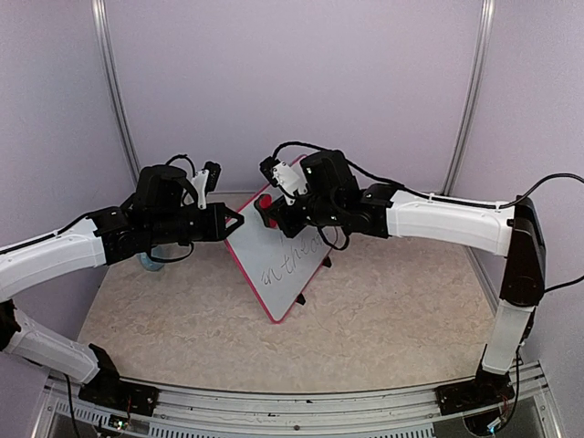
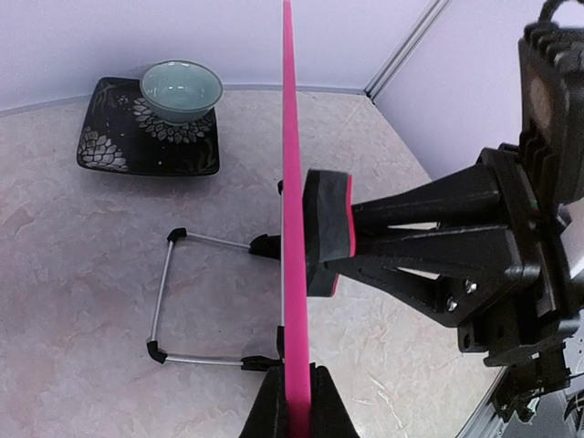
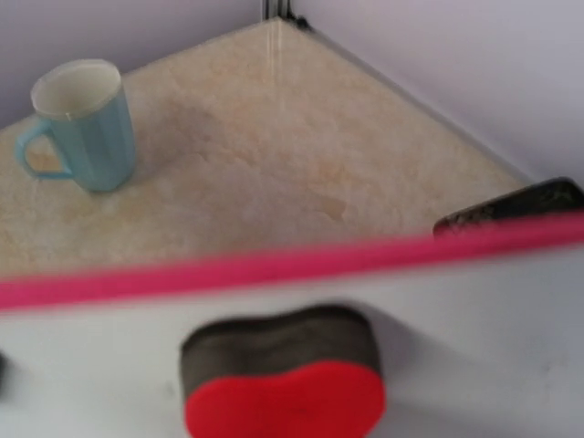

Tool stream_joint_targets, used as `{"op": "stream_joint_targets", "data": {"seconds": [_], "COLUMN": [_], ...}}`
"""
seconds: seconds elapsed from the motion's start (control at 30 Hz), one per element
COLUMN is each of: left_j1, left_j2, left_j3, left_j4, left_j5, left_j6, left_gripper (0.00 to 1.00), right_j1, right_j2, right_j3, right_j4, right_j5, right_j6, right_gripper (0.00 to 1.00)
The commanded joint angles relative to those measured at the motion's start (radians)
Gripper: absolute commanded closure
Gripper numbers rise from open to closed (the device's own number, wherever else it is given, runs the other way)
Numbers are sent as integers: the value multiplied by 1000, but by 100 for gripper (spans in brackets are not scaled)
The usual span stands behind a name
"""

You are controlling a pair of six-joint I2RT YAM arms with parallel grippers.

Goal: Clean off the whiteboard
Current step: Erase the whiteboard at the center of the board.

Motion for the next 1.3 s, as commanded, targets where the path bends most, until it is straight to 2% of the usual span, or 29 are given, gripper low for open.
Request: {"op": "stream_joint_targets", "data": {"seconds": [0.0,0.17,0.3,0.63,0.8,1.27], "left_j1": [-24,-24,-24,-24,-24,-24], "left_j2": [15,11,18,14,0,3], "left_j3": [-7,-10,-11,-10,-17,-18], "left_j4": [-31,-32,-23,-29,-35,-29], "left_j5": [75,72,80,77,71,75], "left_j6": [14,18,17,15,15,21], "left_gripper": [100,100,100,100,100,100], "right_j1": [-3,-25,-32,-37,-49,-61], "right_j2": [30,16,6,22,38,15], "right_j3": [-127,-273,-298,-66,-31,-302], "right_j4": [23,68,75,-3,-15,73], "right_j5": [0,-28,-36,-23,-24,-72], "right_j6": [20,61,63,-6,-14,54], "right_gripper": [100,100,100,100,100,100]}}
